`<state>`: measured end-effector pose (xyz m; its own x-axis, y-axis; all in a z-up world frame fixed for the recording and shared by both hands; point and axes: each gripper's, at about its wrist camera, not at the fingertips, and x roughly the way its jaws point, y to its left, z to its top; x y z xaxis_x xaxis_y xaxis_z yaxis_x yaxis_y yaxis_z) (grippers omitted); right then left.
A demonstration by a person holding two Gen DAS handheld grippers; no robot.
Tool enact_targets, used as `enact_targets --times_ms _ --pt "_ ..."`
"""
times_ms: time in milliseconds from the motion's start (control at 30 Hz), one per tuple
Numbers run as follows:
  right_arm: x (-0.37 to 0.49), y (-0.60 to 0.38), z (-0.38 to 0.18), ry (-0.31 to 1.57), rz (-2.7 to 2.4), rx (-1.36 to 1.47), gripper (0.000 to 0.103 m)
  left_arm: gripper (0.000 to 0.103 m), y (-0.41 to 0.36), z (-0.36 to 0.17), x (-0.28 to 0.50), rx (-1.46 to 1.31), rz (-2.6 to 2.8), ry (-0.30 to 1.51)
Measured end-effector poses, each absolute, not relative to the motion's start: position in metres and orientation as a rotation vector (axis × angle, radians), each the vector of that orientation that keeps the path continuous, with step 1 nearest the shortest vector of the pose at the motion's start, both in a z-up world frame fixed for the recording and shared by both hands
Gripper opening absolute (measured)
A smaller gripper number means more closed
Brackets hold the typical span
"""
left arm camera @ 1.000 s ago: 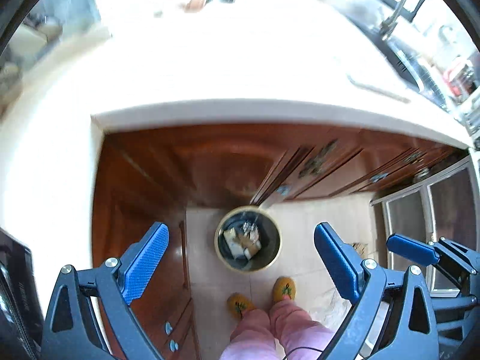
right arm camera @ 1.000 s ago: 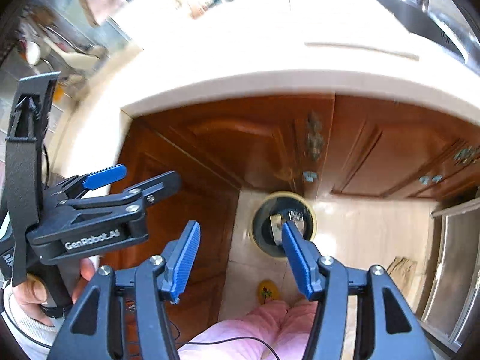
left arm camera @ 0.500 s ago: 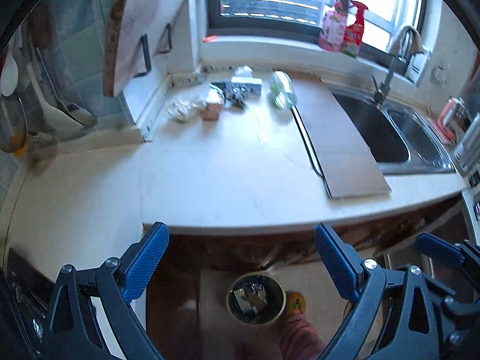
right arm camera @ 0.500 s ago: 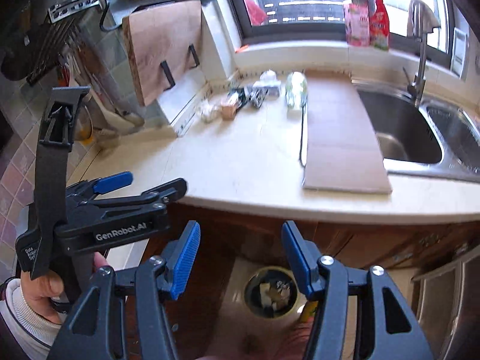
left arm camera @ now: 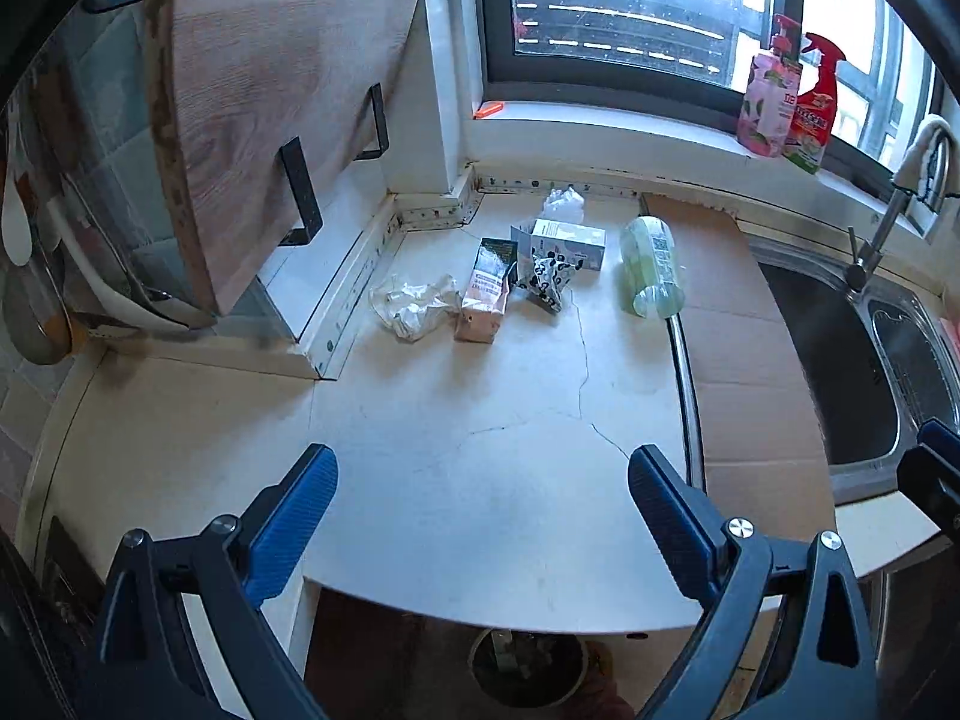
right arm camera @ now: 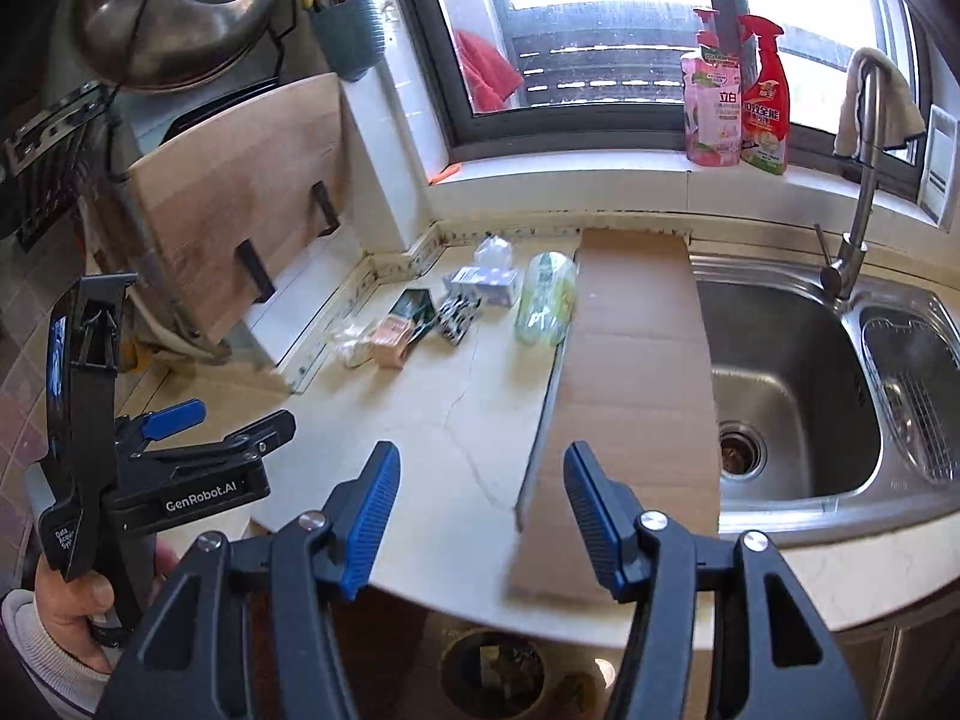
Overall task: Collect trash
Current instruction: 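Move both tools back up over the remaining counter trash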
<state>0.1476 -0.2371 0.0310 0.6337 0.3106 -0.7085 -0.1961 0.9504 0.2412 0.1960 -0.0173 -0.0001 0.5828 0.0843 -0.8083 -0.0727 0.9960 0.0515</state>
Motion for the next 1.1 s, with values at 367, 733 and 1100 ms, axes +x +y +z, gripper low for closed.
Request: enact_targets --times_ms 367,733,1100 --pt "0.223 -0.262 0.008 0.881 0.321 0.166 0.057 0.097 -0.055 -0.021 0.268 0.053 0.138 1.016" --pt "0.268 -0.265 -0.01 0.937 0.358 0.169 0.057 0.096 -0.044 -0.034 0.303 0.013 0.196 1.048" --pt "0.301 -0.247 -0.036 1.014 0.399 0.151 0.057 0.096 -0.034 -0.051 0.322 -0.015 0.202 1.072"
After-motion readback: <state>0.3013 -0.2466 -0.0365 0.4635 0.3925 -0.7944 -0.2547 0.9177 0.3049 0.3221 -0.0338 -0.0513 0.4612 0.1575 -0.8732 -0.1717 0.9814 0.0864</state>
